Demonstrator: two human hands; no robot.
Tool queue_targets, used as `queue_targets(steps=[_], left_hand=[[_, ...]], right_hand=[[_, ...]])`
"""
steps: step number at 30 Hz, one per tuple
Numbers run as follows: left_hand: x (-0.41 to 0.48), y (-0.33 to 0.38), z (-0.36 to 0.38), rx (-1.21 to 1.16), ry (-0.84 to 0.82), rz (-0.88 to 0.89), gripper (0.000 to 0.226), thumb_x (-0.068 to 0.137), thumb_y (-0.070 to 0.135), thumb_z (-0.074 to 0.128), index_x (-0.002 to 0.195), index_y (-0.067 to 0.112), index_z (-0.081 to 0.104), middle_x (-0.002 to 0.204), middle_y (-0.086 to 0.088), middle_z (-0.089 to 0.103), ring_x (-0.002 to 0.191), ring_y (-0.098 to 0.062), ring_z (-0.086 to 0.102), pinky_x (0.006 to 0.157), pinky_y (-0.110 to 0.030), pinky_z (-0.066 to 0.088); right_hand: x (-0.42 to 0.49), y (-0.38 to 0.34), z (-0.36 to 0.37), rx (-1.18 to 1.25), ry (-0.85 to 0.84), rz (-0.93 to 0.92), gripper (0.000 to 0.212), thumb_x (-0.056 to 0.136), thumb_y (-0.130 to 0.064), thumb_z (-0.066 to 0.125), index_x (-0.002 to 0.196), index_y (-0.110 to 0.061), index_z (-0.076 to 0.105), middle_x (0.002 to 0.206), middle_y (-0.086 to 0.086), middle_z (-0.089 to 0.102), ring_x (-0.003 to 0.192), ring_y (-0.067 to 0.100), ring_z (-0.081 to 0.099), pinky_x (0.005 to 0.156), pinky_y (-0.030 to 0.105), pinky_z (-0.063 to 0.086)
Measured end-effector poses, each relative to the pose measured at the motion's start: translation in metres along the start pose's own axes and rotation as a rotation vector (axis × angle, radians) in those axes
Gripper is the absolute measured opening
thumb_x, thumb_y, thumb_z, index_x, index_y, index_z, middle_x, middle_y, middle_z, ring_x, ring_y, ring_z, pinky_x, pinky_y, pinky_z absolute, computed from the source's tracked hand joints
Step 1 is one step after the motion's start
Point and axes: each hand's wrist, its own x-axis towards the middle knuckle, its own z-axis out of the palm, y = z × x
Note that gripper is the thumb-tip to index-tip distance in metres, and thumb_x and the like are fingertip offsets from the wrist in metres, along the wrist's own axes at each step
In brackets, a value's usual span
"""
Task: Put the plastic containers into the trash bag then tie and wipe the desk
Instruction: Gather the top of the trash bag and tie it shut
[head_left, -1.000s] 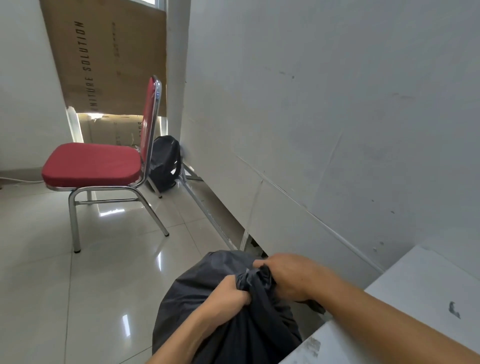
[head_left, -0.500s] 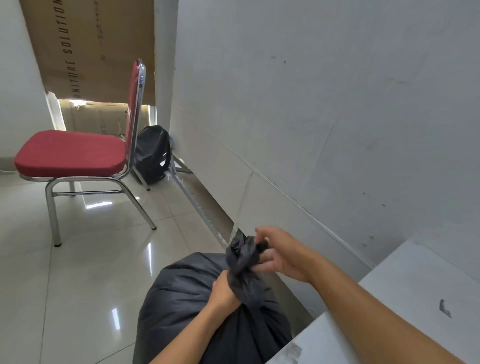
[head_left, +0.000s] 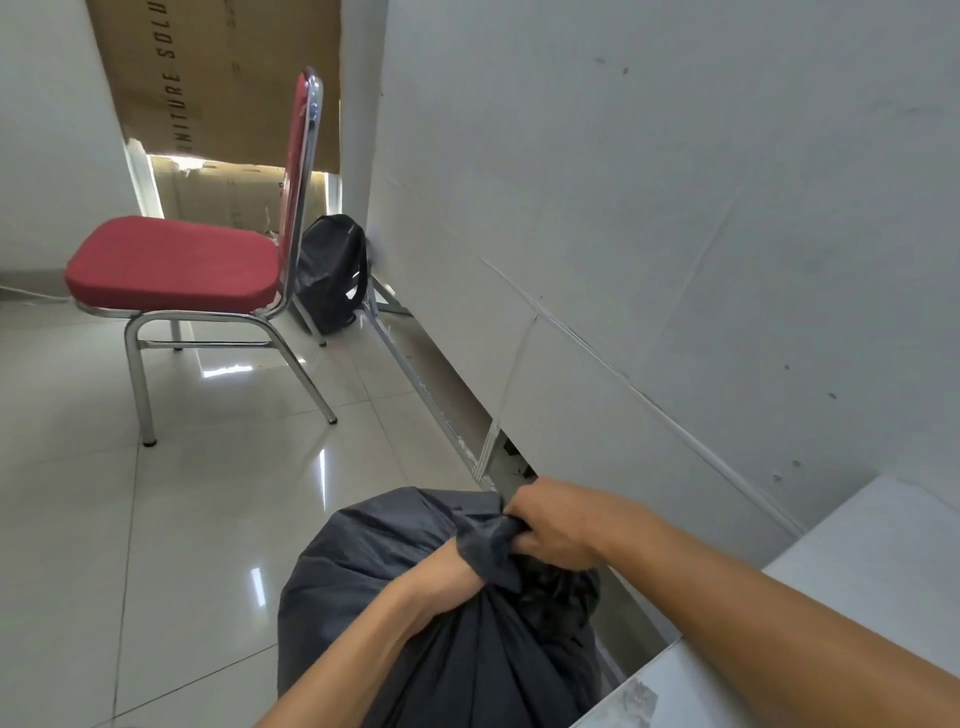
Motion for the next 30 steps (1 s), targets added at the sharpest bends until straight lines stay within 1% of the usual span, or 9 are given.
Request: queue_targets(steps=[5,11,15,18,21,23,25,27,30], left_hand=[[-0.037,0.009,0.024,-0.046,0.251,0.31,0.054,0.088,0.013,0.059,0.131,0.039,0.039,0.125,0.019,0.06,0.108,0.014,0.058,0.086,-0.009,0.047],[-0.029,-0.005,0.057,0.658,0.333,0.607,0.066,0.09,0.051,0.047,0.15,0.033,0.026,0.145,0.018,0.041,0.131,-0.001,0.038,0.105,-0.025,0.032],[-0.005,-0.017,0.047,0.582,0.462,0.274,0.016,0.096,0.033,0.037,0.101,0.029,0.052,0.11,0.004,0.061,0.103,-0.021,0.054,0.093,-0.038,0.04],[0.008,-0.016,0.03,0.521,0.301,0.006,0.031,0.101,0.019,0.032,0.123,0.018,0.054,0.137,-0.014,0.056,0.128,-0.032,0.049,0.107,-0.039,0.037],[0.049,-0.022,0.044,0.567,-0.036,-0.221,0.081,0.074,0.0,0.069,0.146,0.0,0.032,0.152,-0.026,0.023,0.144,-0.034,0.024,0.118,-0.034,0.025],[0.055,-0.016,0.039,0.3,-0.007,-0.225,0.079,0.066,-0.005,0.072,0.138,-0.004,0.039,0.148,-0.027,0.033,0.141,-0.035,0.032,0.119,-0.039,0.03],[0.016,-0.008,0.023,-0.19,-0.11,-0.212,0.031,0.091,0.005,0.053,0.121,0.001,0.06,0.128,-0.02,0.064,0.121,-0.031,0.058,0.106,-0.038,0.046],[0.008,0.009,0.012,-0.574,-0.104,-0.25,0.032,0.093,0.018,0.043,0.101,0.007,0.072,0.1,-0.014,0.076,0.094,-0.028,0.069,0.087,-0.036,0.054],[0.0,0.01,0.002,-0.394,-0.136,-0.213,0.03,0.093,0.025,0.048,0.09,0.011,0.074,0.104,-0.014,0.076,0.096,-0.03,0.069,0.083,-0.032,0.053]], right_hand=[[0.005,0.008,-0.007,0.384,-0.032,0.293,0.014,0.091,-0.01,0.045,0.09,-0.005,0.058,0.086,0.017,0.06,0.075,0.032,0.06,0.061,0.033,0.05],[-0.012,0.014,-0.013,0.919,-0.116,0.484,0.024,0.091,-0.004,0.033,0.071,-0.011,0.046,0.057,0.004,0.04,0.041,0.013,0.034,0.038,0.017,0.029],[-0.003,0.013,-0.009,0.754,-0.013,0.267,0.034,0.091,-0.028,0.041,0.122,-0.021,0.053,0.108,0.009,0.051,0.08,0.021,0.059,0.068,0.031,0.05],[-0.005,0.008,-0.016,0.488,-0.022,-0.027,0.068,0.079,-0.033,0.059,0.145,-0.044,0.043,0.154,-0.005,0.029,0.139,0.019,0.036,0.113,0.039,0.035],[-0.003,-0.004,-0.013,0.207,-0.229,-0.135,0.093,0.077,-0.021,0.077,0.153,-0.046,0.029,0.166,-0.011,0.012,0.15,0.017,0.023,0.12,0.042,0.027],[0.002,-0.005,-0.007,0.079,-0.264,-0.096,0.108,0.074,-0.016,0.084,0.156,-0.042,0.019,0.164,-0.008,0.024,0.145,0.021,0.033,0.117,0.044,0.033],[0.006,-0.005,-0.004,-0.028,-0.195,-0.082,0.094,0.073,-0.014,0.083,0.15,-0.035,0.033,0.148,-0.002,0.048,0.129,0.024,0.049,0.106,0.044,0.045],[0.006,-0.005,-0.005,-0.169,-0.105,-0.086,0.047,0.082,-0.012,0.071,0.126,-0.021,0.055,0.122,0.005,0.063,0.102,0.027,0.058,0.085,0.041,0.052],[0.003,-0.012,-0.007,-0.269,-0.085,-0.039,0.014,0.091,-0.011,0.052,0.102,-0.014,0.06,0.098,0.01,0.062,0.079,0.03,0.054,0.065,0.036,0.046]])
